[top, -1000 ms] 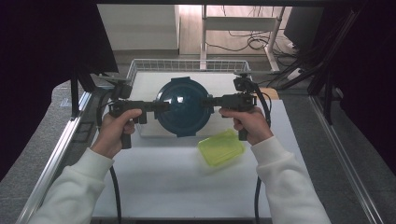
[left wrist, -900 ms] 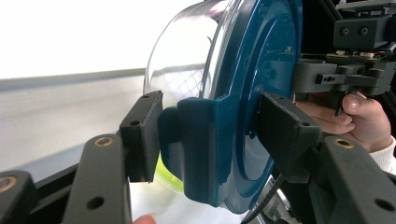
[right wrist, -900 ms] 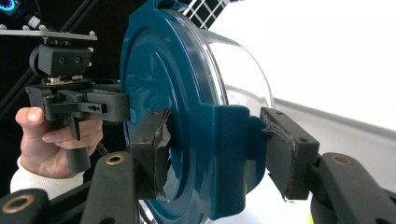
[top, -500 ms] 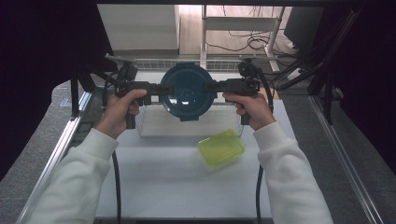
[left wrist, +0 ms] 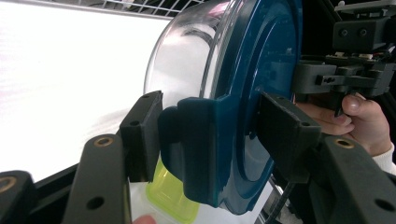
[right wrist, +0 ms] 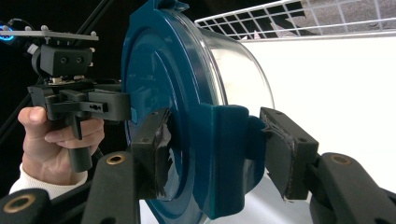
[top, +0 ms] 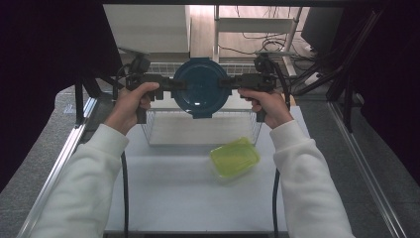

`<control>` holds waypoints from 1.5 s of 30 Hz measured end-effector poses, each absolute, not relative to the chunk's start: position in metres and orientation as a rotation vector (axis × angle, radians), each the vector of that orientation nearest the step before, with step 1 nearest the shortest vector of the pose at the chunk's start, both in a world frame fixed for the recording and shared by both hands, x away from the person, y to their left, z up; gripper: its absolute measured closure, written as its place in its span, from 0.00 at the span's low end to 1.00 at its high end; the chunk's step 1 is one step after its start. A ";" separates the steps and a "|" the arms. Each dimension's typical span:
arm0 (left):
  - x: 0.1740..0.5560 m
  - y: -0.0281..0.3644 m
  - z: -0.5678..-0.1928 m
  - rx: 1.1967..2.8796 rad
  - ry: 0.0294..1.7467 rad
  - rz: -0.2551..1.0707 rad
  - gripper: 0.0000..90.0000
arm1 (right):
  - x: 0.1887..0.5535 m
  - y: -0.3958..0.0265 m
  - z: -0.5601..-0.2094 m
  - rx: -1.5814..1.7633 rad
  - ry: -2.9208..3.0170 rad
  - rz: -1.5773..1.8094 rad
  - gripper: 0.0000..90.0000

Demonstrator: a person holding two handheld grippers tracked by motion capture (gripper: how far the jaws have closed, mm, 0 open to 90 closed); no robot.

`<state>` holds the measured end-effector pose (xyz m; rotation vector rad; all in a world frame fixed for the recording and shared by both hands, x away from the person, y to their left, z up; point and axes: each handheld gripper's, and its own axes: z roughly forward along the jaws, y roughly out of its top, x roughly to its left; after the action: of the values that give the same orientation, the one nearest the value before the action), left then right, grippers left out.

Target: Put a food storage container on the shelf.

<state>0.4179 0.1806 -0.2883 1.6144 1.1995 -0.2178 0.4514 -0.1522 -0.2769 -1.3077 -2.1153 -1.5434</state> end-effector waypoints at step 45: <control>0.488 0.178 -0.336 1.414 1.362 -0.346 0.44 | 0.509 -0.147 -0.315 -1.606 -1.917 -1.421 0.39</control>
<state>0.4877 0.1775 -0.3362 1.4136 1.3623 -0.3459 0.5086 -0.1475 -0.3147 -1.6055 -1.9169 -1.4211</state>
